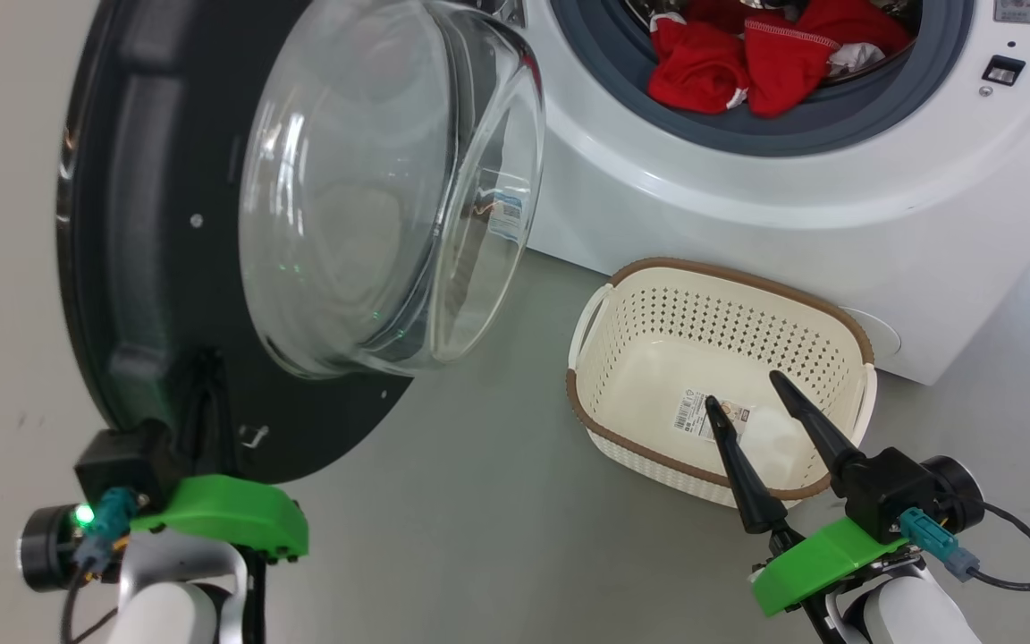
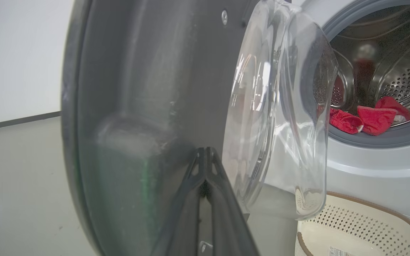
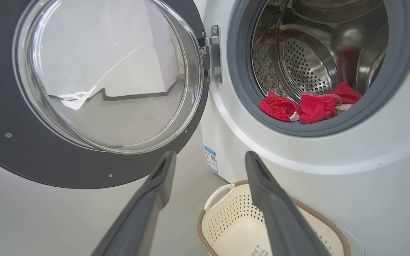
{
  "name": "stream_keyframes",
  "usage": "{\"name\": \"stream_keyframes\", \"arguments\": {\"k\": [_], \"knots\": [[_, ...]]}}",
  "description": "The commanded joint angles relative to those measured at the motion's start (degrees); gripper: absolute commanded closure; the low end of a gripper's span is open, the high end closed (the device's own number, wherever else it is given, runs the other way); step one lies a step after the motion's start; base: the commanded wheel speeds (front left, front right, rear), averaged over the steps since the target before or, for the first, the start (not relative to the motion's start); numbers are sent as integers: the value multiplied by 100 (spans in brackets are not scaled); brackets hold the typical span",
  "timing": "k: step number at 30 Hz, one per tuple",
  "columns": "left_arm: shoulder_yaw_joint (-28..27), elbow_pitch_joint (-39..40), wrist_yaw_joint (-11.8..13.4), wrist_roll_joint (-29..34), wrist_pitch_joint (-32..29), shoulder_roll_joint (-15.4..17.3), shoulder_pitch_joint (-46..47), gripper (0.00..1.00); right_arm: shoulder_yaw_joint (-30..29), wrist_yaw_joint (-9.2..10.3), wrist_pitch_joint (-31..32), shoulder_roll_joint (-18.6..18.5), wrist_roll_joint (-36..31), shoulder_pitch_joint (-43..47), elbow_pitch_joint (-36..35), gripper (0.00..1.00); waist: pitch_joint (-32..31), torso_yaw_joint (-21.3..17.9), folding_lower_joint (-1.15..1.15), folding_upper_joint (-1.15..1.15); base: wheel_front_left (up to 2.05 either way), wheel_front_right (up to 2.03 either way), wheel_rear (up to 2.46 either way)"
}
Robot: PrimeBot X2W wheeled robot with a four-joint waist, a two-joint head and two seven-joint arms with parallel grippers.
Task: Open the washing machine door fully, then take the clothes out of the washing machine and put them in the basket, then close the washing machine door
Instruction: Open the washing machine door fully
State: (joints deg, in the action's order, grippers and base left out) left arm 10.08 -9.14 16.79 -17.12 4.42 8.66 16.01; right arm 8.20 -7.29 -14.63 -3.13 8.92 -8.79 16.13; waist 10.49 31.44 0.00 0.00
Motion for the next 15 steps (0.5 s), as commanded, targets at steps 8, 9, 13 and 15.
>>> {"name": "stream_keyframes", "arguments": {"k": [8,9,13,15], "knots": [[-596,-320,180,-190,317,324,454,100,217,-20,-37,25,-103,-130,-102,0,49,-16,0,0,0,0,0],[-628,-398,181,-215,352,328,490,100,226,-20,-37,25,-116,-133,-94,0,58,-17,0,0,0,0,0],[-743,-759,158,-303,528,358,669,100,269,-20,-37,25,-186,-165,-69,0,128,-22,0,0,0,0,0],[-788,-949,122,-353,635,355,773,100,280,-20,-37,25,-228,-183,-45,0,166,-22,0,0,0,0,0]]}}
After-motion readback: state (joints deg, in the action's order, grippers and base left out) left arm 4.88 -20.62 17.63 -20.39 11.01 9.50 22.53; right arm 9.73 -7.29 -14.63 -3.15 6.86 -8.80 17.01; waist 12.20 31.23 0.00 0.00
